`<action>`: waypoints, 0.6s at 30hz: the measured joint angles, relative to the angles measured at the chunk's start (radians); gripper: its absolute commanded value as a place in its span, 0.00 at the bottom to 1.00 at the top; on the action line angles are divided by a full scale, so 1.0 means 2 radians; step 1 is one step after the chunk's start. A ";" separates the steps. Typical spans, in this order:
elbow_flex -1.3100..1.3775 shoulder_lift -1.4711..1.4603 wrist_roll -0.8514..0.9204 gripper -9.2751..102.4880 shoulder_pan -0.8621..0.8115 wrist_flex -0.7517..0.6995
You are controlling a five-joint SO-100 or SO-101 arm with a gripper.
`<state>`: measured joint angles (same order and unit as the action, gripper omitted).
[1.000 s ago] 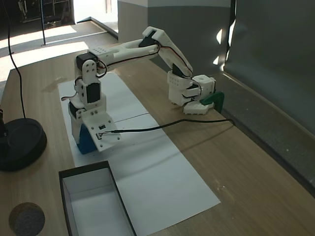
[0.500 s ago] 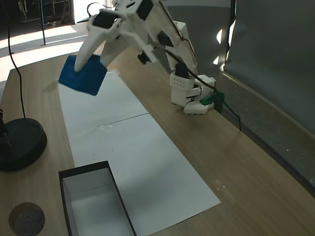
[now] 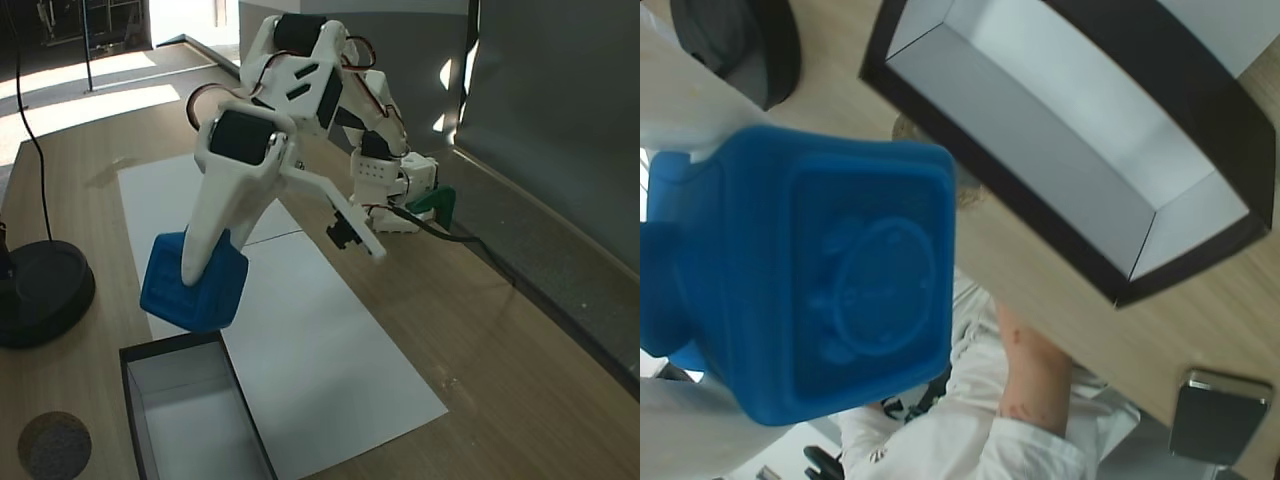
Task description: Grab a blue square and put it in the box.
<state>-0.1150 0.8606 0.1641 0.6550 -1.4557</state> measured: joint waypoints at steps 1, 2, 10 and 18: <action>0.000 -0.014 -0.010 0.16 0.000 0.005; 0.000 -0.027 -0.015 0.16 0.000 0.008; 0.000 -0.067 -0.025 0.20 0.000 0.012; -0.001 -0.068 -0.042 0.32 0.000 0.006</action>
<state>-0.1166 0.7240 0.0798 0.6550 -1.4435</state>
